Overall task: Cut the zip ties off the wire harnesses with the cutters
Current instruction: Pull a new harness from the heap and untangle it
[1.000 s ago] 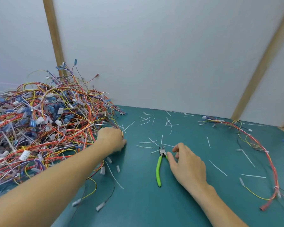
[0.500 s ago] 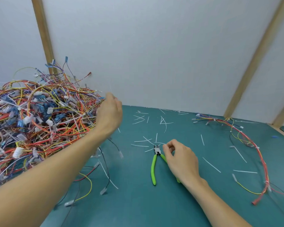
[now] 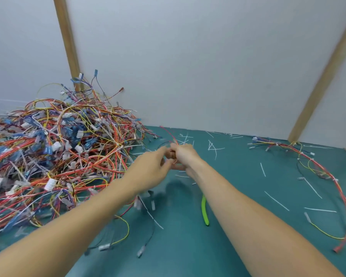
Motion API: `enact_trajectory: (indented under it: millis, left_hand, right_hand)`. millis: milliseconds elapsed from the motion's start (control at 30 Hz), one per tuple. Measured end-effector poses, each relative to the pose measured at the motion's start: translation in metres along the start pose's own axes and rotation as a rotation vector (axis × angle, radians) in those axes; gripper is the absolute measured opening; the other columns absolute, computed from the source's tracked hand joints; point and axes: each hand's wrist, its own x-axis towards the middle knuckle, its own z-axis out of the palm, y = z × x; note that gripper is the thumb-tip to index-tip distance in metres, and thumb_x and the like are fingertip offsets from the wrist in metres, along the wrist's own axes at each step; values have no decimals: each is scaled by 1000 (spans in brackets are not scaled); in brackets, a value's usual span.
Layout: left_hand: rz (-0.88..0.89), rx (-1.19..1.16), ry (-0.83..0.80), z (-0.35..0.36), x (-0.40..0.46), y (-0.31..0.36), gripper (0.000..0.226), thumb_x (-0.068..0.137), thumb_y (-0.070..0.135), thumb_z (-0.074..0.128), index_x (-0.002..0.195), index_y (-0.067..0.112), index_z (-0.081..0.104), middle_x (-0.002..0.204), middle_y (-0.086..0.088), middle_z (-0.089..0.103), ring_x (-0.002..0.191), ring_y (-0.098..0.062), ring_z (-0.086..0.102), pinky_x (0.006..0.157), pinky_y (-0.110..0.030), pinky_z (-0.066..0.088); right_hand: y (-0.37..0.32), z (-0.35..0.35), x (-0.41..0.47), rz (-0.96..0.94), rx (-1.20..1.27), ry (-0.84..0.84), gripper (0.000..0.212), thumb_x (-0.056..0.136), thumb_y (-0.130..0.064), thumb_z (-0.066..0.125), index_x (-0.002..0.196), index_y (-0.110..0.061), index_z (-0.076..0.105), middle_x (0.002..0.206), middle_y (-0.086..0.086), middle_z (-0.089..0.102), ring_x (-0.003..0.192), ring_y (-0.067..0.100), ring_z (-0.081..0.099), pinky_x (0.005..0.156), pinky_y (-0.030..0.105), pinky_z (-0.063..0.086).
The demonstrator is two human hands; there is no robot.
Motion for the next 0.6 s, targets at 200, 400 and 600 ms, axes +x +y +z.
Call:
enact_trajectory:
  millis: [200,400,600]
  left_hand:
    - [30,294,-245,-37,-5,-46,47,89,72,52,79,26,50,73,7,56,65,-13,53,59,-33,41]
    - [57,62,-183,-90,2,-59,28,99,38,59,79,25,72,89,-2,69,86,-25,65,79,-38,53]
    - [-23,372,-388,-108,15,-46,27,99,36,59,84,17,72,81,-1,74,74,-16,71,70,-30,56]
  right_hand:
    - [-12,-3,0,-409,248,264,33,110,-20,38,80,-16,52,49,-6,49,42,8,60,45,28,53]
    - [-25,-3,-27,-274,396,129,40,107,-47,47,93,-14,63,71,-2,68,67,13,72,52,33,59]
    - [-1,20,-39,-102,-30,-146,31,90,-43,75,100,-14,73,96,-2,73,90,15,68,71,30,58]
